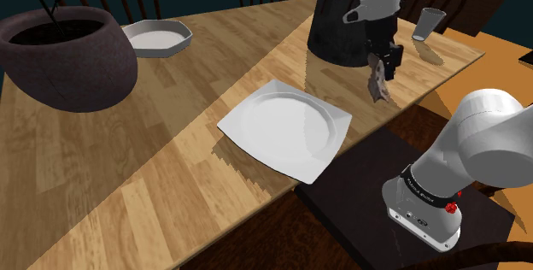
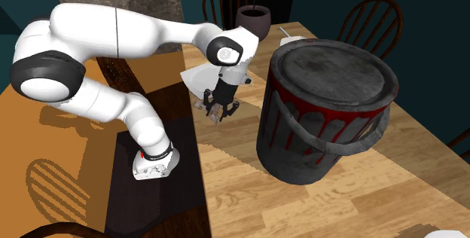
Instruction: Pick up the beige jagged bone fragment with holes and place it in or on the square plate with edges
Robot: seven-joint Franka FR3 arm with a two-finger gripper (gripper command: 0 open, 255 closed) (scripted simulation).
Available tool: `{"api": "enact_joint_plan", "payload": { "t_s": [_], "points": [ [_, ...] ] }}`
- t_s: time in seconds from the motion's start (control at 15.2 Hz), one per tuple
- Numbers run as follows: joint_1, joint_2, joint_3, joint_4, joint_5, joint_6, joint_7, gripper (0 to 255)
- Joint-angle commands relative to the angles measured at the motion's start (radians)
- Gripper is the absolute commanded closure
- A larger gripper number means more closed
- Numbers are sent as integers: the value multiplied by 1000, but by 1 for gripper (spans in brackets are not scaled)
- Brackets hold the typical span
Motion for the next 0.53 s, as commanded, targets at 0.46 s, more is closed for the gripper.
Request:
{"api": "enact_joint_plan", "payload": {
  "t_s": [0.46],
  "points": [
    [26,11,48,95,51,-92,34,255]
  ]
}}
